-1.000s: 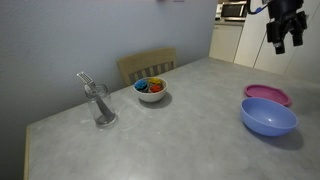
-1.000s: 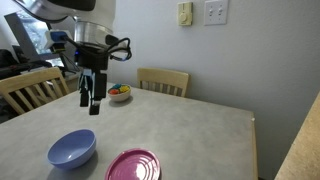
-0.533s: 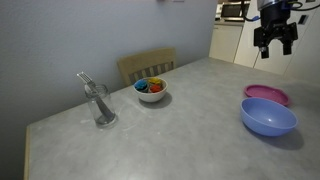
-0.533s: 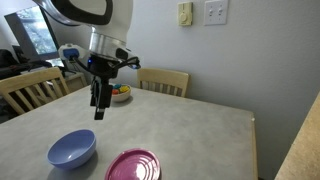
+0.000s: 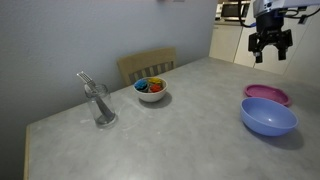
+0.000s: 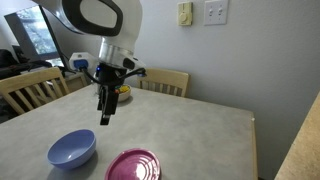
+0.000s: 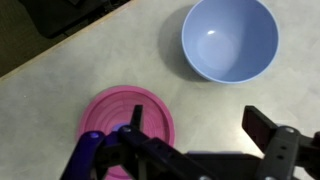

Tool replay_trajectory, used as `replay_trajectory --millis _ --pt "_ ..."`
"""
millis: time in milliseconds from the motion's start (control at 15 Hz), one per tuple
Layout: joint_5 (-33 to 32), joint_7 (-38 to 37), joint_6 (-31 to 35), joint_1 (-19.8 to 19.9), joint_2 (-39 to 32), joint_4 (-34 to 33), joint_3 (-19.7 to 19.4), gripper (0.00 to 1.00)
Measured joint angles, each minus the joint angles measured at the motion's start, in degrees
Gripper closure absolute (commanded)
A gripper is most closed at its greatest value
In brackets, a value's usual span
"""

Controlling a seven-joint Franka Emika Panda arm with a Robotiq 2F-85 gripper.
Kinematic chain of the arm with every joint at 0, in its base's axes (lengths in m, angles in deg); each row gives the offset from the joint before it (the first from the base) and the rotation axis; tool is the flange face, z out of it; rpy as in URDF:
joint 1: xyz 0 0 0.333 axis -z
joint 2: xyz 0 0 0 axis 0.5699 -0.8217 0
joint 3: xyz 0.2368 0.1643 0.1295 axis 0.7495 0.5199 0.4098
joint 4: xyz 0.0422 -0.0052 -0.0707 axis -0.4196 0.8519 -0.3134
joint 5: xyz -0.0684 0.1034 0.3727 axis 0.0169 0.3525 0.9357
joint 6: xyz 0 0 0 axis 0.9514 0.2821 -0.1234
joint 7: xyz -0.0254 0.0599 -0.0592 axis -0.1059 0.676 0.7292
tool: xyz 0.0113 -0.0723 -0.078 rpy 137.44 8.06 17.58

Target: Put the lid on the bowl

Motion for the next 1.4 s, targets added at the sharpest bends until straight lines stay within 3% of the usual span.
replay_trajectory --millis 267,800,1400 --pt "-0.02 -1.62 1.51 -0.02 -1.35 -0.03 -0.06 0.0" --pt "0.08 -4.66 12.18 0.52 -10.76 -0.38 -0.71 0.0" --pt "2.05 -5.57 18.25 2.55 -14.81 -0.4 -1.25 0.0"
